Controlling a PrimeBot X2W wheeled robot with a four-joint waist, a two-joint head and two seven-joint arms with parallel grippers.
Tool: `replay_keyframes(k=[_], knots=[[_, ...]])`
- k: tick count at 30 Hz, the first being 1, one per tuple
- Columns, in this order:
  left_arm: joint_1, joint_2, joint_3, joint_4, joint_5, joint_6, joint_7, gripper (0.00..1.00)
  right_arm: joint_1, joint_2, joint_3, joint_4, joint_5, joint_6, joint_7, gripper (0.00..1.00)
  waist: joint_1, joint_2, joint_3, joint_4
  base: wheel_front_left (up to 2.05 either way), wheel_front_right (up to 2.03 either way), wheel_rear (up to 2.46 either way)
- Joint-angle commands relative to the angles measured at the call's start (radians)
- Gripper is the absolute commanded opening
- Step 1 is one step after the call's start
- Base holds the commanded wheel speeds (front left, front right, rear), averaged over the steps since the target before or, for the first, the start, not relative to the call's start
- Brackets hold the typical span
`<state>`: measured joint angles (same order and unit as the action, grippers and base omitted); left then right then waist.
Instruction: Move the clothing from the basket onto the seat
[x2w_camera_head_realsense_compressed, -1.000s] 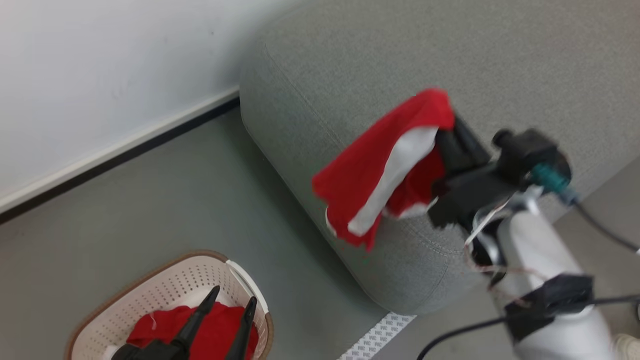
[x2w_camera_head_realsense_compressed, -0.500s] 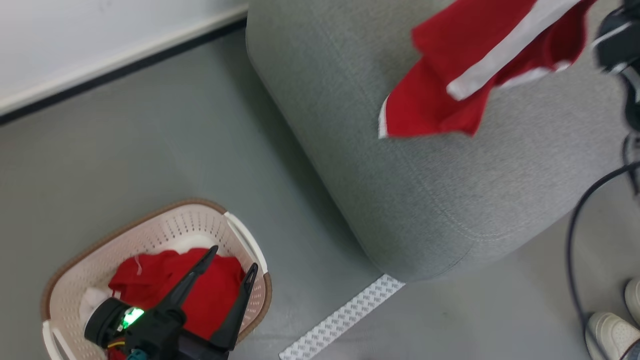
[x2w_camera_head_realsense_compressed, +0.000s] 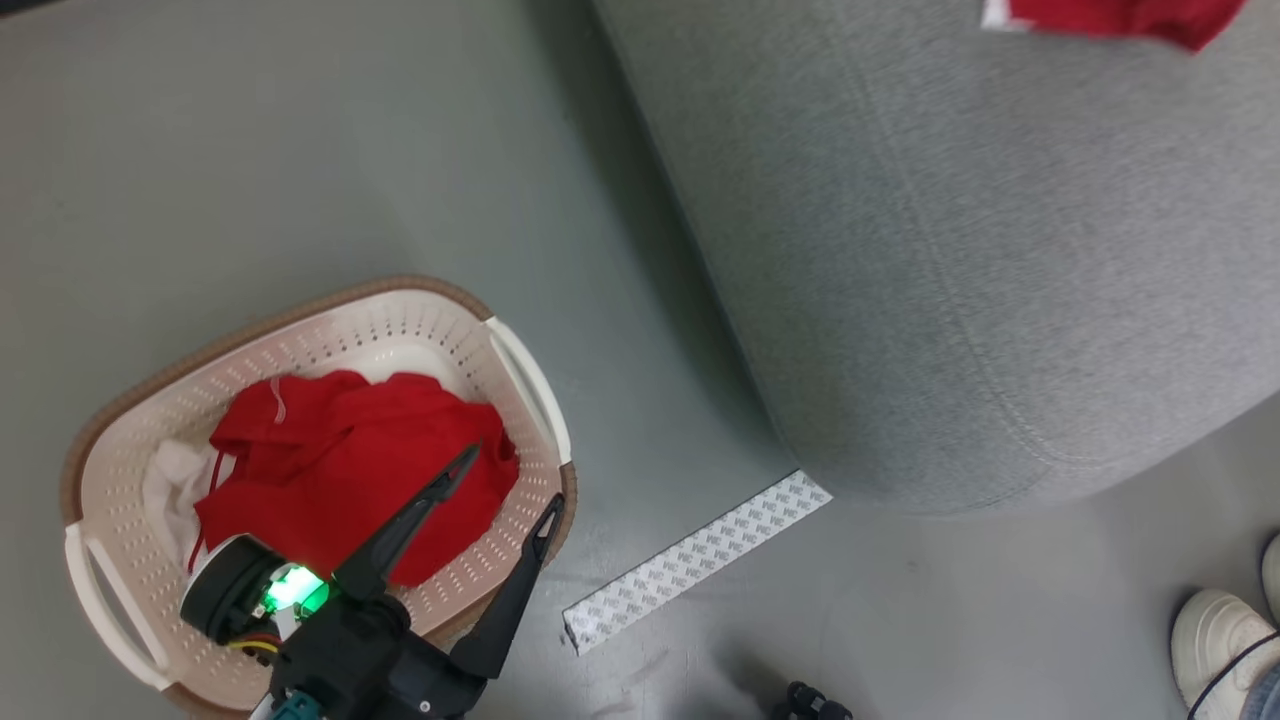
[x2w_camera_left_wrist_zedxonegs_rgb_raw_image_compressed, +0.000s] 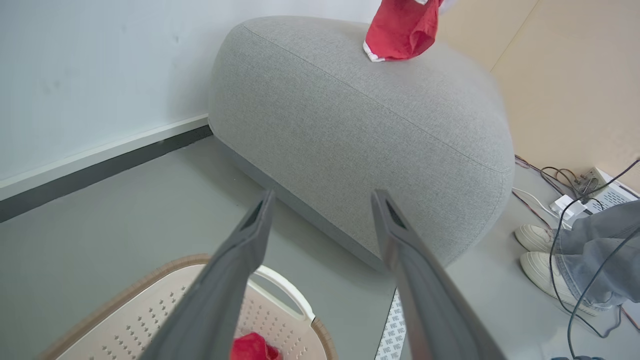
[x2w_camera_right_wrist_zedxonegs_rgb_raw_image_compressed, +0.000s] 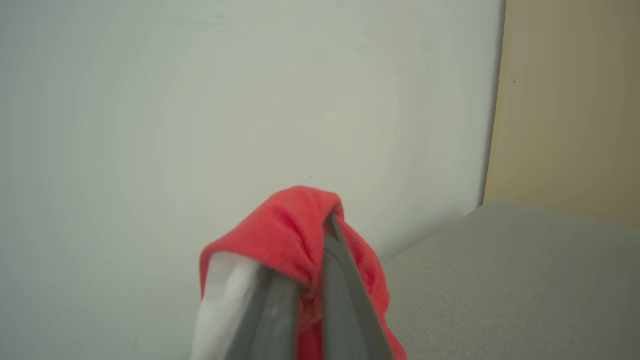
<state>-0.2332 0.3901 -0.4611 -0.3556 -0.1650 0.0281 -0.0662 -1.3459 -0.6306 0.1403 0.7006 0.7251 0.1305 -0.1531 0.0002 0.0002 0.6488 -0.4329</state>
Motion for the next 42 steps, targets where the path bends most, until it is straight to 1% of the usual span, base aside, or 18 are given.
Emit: replay_keyframes(k=[1,4,7,14,15,16,17,18,19,23,26,29,33,39,40,42], knots=[[-0.006,0.003,-0.001,-0.005,0.011,0.003,-0.006,1.00,-0.016,-0.011,-0.007,0.005,0.007,0.000,-0.008,0.00,-0.0002,-0.0002,0.046,0.041,0.00,0.00,0.00],[-0.001,0.001,-0.007,-0.018,0.015,0.009,-0.005,1.00,-0.040,-0.031,-0.024,0.034,-0.009,0.000,-0.009,0.00,-0.0002,-0.0002,0.065,0.053,0.00,0.00,0.00],[0.000,0.004,-0.008,-0.027,0.016,0.015,-0.006,1.00,-0.023,-0.013,-0.012,0.067,-0.020,0.000,0.000,0.00,-0.0002,-0.0002,0.082,0.060,0.00,0.00,0.00],[0.007,0.004,-0.029,-0.025,0.023,0.010,-0.004,1.00,0.061,0.050,0.041,0.177,-0.061,0.000,-0.006,0.00,-0.0002,-0.0002,0.093,0.081,0.00,0.00,0.00],[0.009,0.001,-0.036,-0.023,0.025,0.010,-0.003,1.00,0.071,0.061,0.044,0.194,-0.064,0.000,-0.008,0.02,-0.0002,-0.0002,0.091,0.083,0.00,0.00,0.00],[0.011,-0.002,-0.041,-0.021,0.026,0.010,-0.004,1.00,0.080,0.069,0.047,0.211,-0.066,0.000,-0.010,0.25,-0.0002,-0.0002,0.090,0.085,0.00,0.00,0.00],[0.012,-0.005,-0.046,-0.019,0.027,0.011,-0.005,1.00,0.089,0.073,0.052,0.223,-0.071,0.000,-0.013,0.64,-0.0002,-0.0002,0.089,0.088,0.00,0.00,0.00],[0.011,-0.008,-0.052,-0.016,0.026,0.010,-0.008,1.00,0.093,0.078,0.052,0.241,-0.070,0.000,-0.013,0.98,-0.0002,-0.0002,0.087,0.092,0.00,0.00,0.00],[0.010,-0.010,-0.053,-0.013,0.025,0.009,-0.010,1.00,0.093,0.083,0.050,0.257,-0.067,0.000,-0.008,1.00,-0.0002,-0.0002,0.084,0.095,0.00,0.00,0.00],[-0.002,-0.020,-0.056,0.007,0.013,0.008,-0.028,1.00,0.092,0.089,0.062,0.304,-0.089,0.000,-0.003,1.00,-0.0002,-0.0002,0.056,0.105,0.00,0.00,0.00],[-0.014,-0.037,-0.061,0.028,-0.002,0.005,-0.053,1.00,0.096,0.079,0.073,0.310,-0.104,0.000,-0.013,1.00,-0.0002,-0.0002,0.024,0.119,0.00,0.00,0.00],[-0.012,-0.056,-0.074,0.069,-0.014,0.001,-0.078,1.00,0.133,0.074,0.110,0.300,-0.123,0.000,-0.007,1.00,-0.0002,-0.0002,-0.021,0.136,0.00,0.00,0.00],[-0.005,-0.082,-0.092,0.137,-0.036,-0.009,-0.112,1.00,0.194,0.062,0.154,0.284,-0.138,0.000,0.009,1.00,-0.0002,-0.0002,-0.100,0.154,0.00,0.00,0.00],[0.035,-0.128,-0.113,0.236,-0.079,-0.016,-0.159,1.00,0.306,0.068,0.197,0.244,-0.122,0.000,0.036,1.00,-0.0002,-0.0002,-0.250,0.172,0.00,0.00,0.00],[0.035,-0.128,-0.113,0.236,-0.079,-0.016,-0.159,1.00,0.306,0.068,0.197,0.244,-0.122,0.000,0.036,1.00,-0.0002,-0.0002,-0.250,0.172,0.00,0.00,0.00],[0.054,-0.143,-0.113,0.267,-0.097,-0.014,-0.175,1.00,0.345,0.072,0.209,0.223,-0.114,0.000,0.042,1.00,-0.0002,-0.0002,-0.304,0.178,0.00,0.00,0.00]])
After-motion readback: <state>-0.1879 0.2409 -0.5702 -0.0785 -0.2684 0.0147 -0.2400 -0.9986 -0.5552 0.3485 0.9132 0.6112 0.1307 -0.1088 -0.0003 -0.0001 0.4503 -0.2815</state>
